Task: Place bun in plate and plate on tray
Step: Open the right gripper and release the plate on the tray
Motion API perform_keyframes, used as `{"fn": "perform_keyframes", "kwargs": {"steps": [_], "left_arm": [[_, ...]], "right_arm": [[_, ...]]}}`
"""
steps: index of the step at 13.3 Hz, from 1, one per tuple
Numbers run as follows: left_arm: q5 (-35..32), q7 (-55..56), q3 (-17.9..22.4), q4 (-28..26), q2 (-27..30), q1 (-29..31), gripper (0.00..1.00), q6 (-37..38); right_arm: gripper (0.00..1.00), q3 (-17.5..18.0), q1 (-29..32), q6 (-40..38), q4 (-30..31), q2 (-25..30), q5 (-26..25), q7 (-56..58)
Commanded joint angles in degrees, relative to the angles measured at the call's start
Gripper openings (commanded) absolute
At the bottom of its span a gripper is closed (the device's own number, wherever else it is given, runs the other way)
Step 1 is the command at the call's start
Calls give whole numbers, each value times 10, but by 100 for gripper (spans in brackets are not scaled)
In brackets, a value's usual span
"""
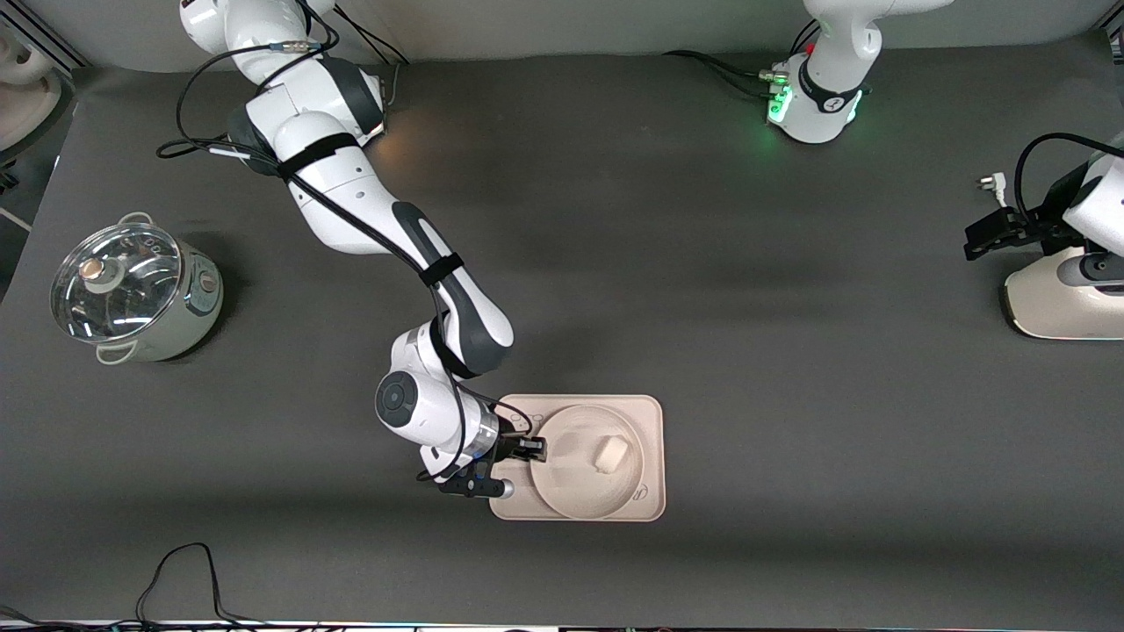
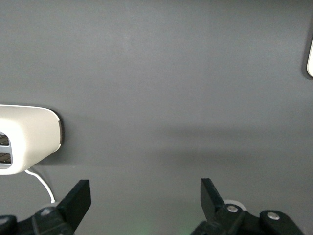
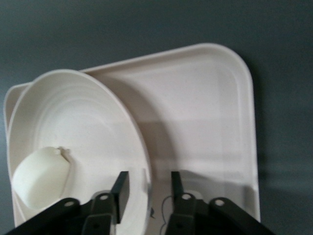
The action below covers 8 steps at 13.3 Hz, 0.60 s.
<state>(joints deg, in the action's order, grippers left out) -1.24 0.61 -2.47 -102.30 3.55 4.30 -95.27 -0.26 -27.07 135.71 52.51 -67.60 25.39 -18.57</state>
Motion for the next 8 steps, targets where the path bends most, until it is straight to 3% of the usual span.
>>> {"fn": "perform_keyframes", "kwargs": {"steps": [1, 5, 6, 8], "left_arm": [[-3, 8, 1, -11, 9, -3, 100, -4], [-3, 8, 1, -11, 9, -2, 100, -4], [-3, 8, 1, -11, 9, -2, 100, -4], [-3, 8, 1, -11, 9, -2, 100, -5]], "right_arm": [[100, -2, 4, -67, -6, 47, -2, -38], [100, -4, 18, -207, 5, 161, -1, -64], [100, -4, 25, -229, 31, 203, -8, -65], [100, -5, 48, -250, 145, 321, -11, -54]]}}
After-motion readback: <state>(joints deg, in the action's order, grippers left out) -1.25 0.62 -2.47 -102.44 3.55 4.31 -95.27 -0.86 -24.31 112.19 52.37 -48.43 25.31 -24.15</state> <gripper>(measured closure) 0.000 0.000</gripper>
